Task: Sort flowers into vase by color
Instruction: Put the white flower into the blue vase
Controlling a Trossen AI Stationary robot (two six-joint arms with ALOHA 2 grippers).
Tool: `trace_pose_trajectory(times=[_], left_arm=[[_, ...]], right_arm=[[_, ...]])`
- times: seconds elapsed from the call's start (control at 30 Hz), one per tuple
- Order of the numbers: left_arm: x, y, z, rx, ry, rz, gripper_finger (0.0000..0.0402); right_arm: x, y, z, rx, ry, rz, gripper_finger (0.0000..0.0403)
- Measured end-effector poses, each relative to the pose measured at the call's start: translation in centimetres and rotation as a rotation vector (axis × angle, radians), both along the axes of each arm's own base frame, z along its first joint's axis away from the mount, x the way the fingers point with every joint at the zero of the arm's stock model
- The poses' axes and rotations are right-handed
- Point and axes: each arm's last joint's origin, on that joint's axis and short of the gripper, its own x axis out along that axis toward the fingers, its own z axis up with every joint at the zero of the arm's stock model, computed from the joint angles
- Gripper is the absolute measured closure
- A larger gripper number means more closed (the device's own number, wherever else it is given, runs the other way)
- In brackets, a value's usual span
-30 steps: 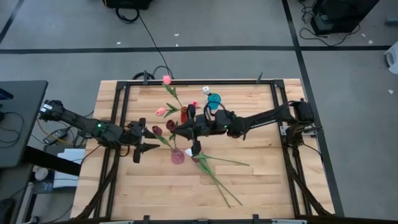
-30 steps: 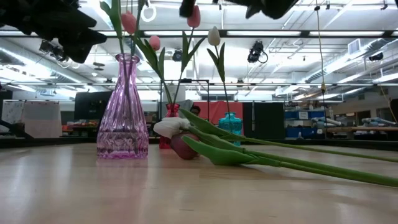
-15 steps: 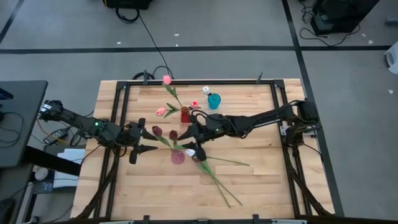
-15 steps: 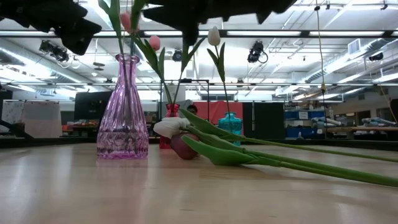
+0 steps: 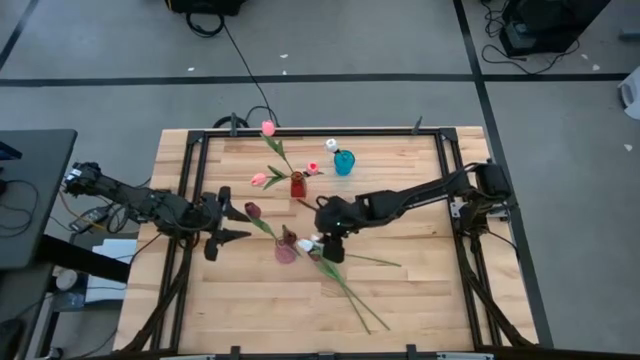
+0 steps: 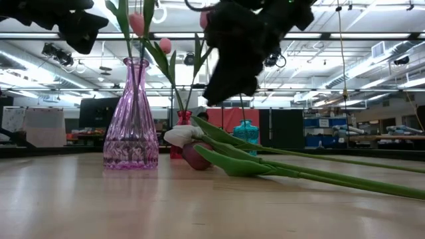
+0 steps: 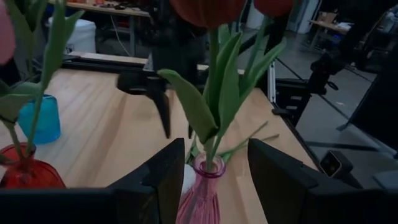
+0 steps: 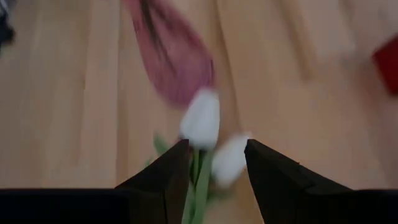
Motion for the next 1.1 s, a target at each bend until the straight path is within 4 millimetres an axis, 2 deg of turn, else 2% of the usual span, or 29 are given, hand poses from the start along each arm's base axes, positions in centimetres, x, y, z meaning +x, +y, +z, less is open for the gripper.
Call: trace_pose_trajectory(times=[0.27, 0.73, 0.87, 1.07, 1.1], left_arm=[[0.0, 0.1, 0.2, -0.006, -0.021, 0.027, 0.0220], [0.0, 0.1, 0.4, -0.025, -0.037, 0.027, 0.0220], [0.0, 0.1, 0.4, -0.026, -0.035, 0.027, 0.0220], [0.0, -0.1, 0.4, -0.059, -0.035, -0.015, 0.0220], [0.0, -0.1, 0.4, -0.058, -0.035, -0.015, 0.0220]], right_arm=[[-1.4, 2.4, -1.2, -0.018, 0.161, 0.052, 0.0236], [-2.2, 3.7, -4.6, 0.000, 0.363, 0.058, 0.0242], [-2.3, 3.9, -5.2, -0.009, 0.397, 0.054, 0.0273], [-2.4, 3.7, -5.6, 0.015, 0.425, 0.030, 0.0381], [-2.5, 3.6, -5.4, 0.027, 0.431, 0.018, 0.0388]])
